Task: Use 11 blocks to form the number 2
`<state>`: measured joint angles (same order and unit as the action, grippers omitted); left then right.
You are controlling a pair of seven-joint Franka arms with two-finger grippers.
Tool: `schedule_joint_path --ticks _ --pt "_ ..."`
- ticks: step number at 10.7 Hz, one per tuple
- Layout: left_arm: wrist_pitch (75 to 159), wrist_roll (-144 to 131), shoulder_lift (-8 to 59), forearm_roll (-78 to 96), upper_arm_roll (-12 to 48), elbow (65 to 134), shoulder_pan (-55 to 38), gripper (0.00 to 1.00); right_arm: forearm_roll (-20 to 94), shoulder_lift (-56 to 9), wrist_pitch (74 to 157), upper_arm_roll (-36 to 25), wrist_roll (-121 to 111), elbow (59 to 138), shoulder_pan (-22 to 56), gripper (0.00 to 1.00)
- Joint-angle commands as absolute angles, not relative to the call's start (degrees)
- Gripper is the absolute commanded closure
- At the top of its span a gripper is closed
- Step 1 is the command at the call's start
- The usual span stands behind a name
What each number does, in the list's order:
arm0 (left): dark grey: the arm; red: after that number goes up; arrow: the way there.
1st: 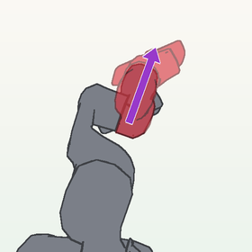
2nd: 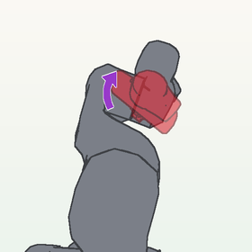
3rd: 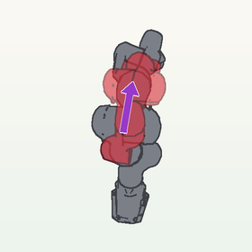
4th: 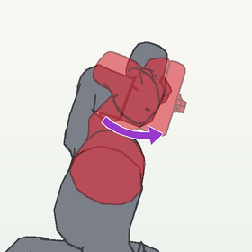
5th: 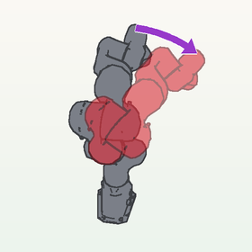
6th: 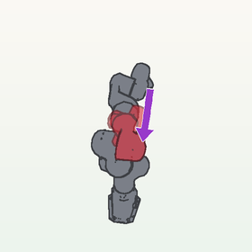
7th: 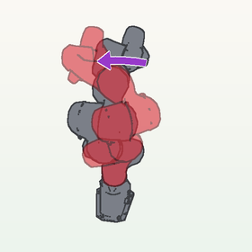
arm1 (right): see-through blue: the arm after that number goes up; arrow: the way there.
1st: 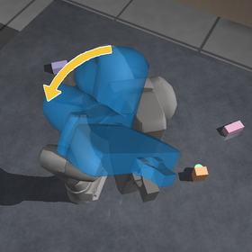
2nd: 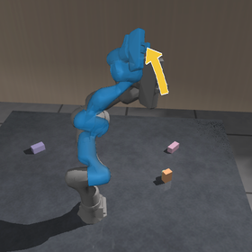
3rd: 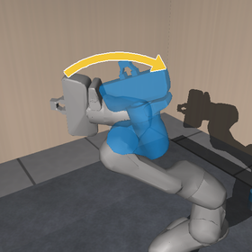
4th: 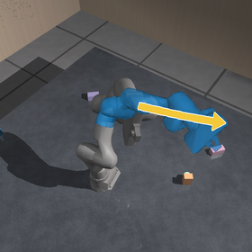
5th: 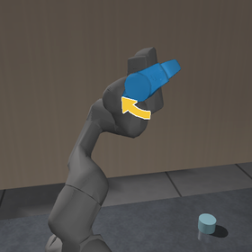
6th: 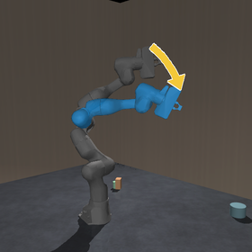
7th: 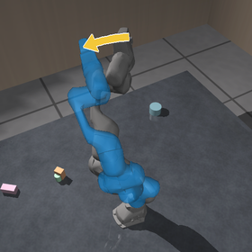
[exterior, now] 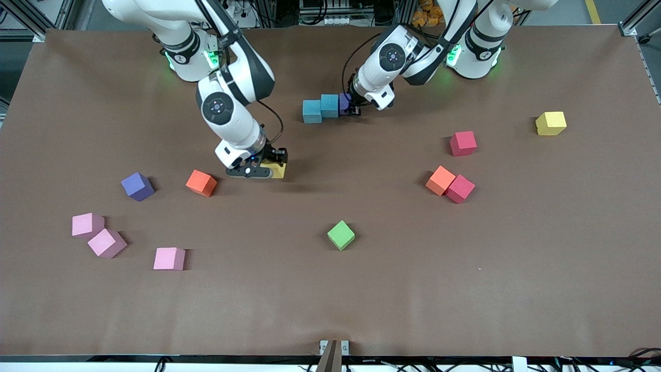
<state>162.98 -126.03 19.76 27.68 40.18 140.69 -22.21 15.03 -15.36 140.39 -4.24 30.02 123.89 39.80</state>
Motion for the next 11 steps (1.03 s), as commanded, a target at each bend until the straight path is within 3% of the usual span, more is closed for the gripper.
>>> schedule_joint_path --ticks 1,7,11 --pt "164.00 -125.42 20.65 28.21 40.52 140.01 -22.24 0.45 15.91 -15.38 140.45 -4.31 32.60 122.61 41.91 0.74" --pt "164.00 -123.40 21.09 28.12 40.43 139.92 -22.06 0.41 15.64 -17.22 144.76 -4.39 39.36 119.54 46.40 0.75" --pt "163.92 -122.70 21.01 28.12 40.43 139.57 -21.80 0.41 15.56 -22.31 137.94 -4.39 41.48 111.91 47.55 0.76"
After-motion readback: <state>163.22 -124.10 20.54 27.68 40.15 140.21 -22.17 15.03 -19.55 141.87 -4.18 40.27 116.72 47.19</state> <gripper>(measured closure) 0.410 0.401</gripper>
